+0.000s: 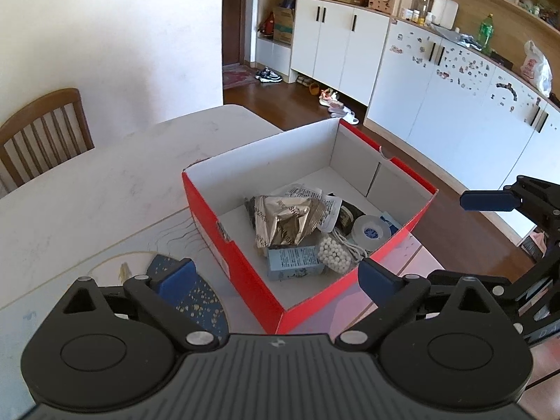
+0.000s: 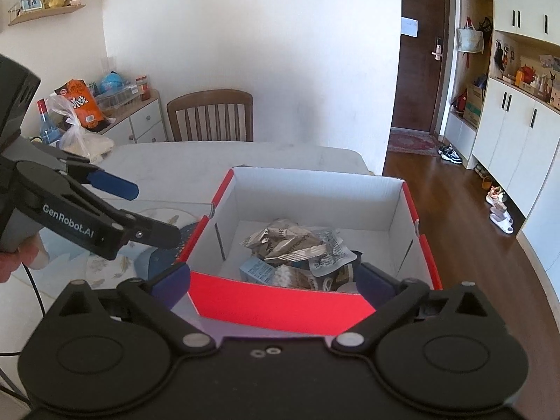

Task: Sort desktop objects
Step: 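Withdraw both grippers from the red box and hold above it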

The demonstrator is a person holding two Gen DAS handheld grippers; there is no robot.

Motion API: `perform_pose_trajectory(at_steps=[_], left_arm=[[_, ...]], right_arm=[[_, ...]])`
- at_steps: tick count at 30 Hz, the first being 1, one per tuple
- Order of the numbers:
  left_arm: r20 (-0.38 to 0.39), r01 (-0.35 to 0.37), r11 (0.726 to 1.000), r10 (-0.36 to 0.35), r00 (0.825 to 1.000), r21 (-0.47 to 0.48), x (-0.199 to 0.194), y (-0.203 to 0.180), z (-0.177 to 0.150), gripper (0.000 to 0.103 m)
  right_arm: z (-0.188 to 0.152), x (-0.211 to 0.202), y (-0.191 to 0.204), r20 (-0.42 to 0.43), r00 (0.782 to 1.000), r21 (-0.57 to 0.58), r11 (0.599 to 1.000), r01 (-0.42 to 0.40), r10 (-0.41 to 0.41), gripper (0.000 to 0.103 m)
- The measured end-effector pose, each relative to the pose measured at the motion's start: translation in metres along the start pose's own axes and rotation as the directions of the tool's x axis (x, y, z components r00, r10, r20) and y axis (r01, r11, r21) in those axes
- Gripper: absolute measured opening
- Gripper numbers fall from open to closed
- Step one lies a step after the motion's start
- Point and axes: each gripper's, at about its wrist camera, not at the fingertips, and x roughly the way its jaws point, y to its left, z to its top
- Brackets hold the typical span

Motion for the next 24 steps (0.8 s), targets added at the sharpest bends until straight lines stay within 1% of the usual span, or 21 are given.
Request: perform_pose_trajectory(at_steps=[7,10,13,21,24], left_arm=[[-0.011,-0.008,1.0,0.008,1.0,-0.015,-0.009,0.002,-0.011,0.1],[-0.01,-0.01,1.0,0.01,1.0,-0.013,-0.011,0.002,-0.014,0.102],[-0.005,-0.015,1.0,0.015,1.0,-0.005,-0.012,0.001,-0.017,0.102],[-0.015,-0.003,1.0,0.003,1.0,0.0,-0.016,-0.004,-0.023,0.102],[-0.009,-0.01,1.0,0.01,1.0,0.004,-0.019,-0.006,-0.024,0.102]], right_arm=[[-0.002,-0.005,0.003,0.001,1.0,0.016,1.0,-0.003,0.003,0.102],[-0.003,-0.006,0.005,0.0,1.0,0.017,1.0,-0.004,0.004,0.102],[-0.003,-0.006,0.007,0.0,1.0,0.017,1.0,-0.004,0.004,0.102],[-0.005,-0.006,0.01,-0.002,1.0,0.021,1.0,-0.005,0.005,0.102],[-0.006,-0.006,0.011,-0.004,1.0,0.026,1.0,-0.003,0.003,0.102]])
